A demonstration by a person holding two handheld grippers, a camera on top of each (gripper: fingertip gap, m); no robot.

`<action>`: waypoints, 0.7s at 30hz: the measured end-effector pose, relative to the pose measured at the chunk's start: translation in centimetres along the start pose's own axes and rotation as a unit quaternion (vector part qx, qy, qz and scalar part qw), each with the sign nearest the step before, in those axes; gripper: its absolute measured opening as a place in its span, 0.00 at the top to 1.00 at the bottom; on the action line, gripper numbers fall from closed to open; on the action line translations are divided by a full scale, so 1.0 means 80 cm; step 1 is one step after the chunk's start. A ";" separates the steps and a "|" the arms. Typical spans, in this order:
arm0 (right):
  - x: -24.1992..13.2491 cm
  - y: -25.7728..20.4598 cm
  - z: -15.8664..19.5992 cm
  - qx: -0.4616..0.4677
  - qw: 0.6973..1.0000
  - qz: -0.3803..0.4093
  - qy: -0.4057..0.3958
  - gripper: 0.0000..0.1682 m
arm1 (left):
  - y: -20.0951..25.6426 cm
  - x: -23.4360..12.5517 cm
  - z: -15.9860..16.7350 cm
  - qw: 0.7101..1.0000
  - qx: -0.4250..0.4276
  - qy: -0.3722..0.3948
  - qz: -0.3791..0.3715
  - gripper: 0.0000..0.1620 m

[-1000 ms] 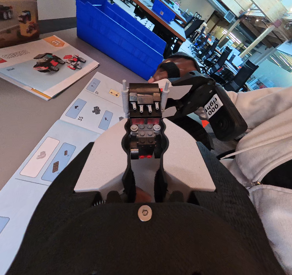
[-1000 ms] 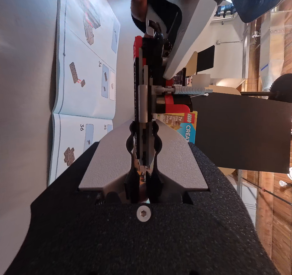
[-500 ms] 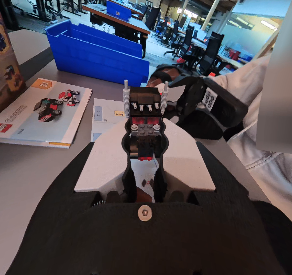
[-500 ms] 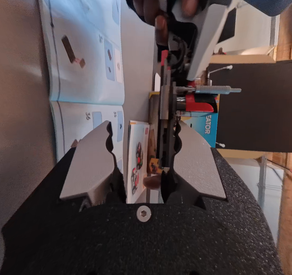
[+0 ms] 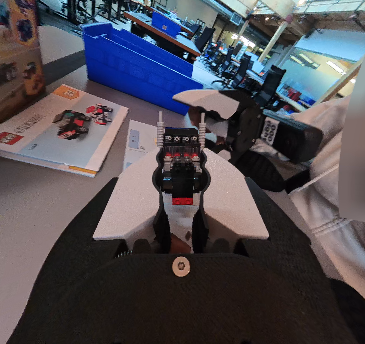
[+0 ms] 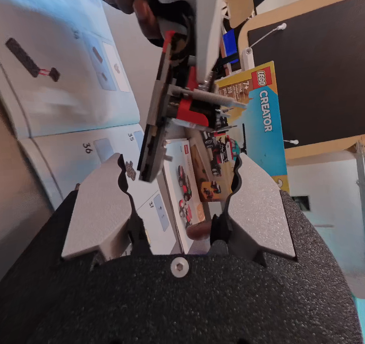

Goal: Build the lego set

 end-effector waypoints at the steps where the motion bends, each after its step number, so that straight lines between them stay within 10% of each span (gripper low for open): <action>1: 0.001 0.004 0.003 0.005 1.000 0.004 -0.003 0.38 | -0.006 -0.005 0.000 1.000 0.010 -0.004 -0.015 0.78; 10: -0.012 0.020 0.022 0.047 0.999 0.002 -0.007 0.44 | -0.072 -0.055 0.000 0.983 0.121 -0.050 -0.125 0.78; 14: -0.020 -0.015 0.030 0.095 0.986 -0.131 -0.028 0.54 | -0.084 -0.054 0.019 0.981 0.121 -0.092 -0.119 0.78; 18: -0.039 -0.048 0.025 0.284 0.892 -0.346 -0.061 0.56 | -0.095 -0.062 0.038 0.982 0.077 -0.142 -0.097 0.78; 21: -0.026 -0.045 0.027 0.395 0.835 -0.369 -0.100 0.63 | -0.100 -0.065 0.045 0.981 0.058 -0.164 -0.083 0.78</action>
Point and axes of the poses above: each gripper's, where its closed fingertips meet, x out along the fingers, z out of its underside, y = z × x across the jaws, the point moved 1 cm from there along -x, back along the fingers, and after that the axes turned 7 degrees about z, right-handed, at the moved point
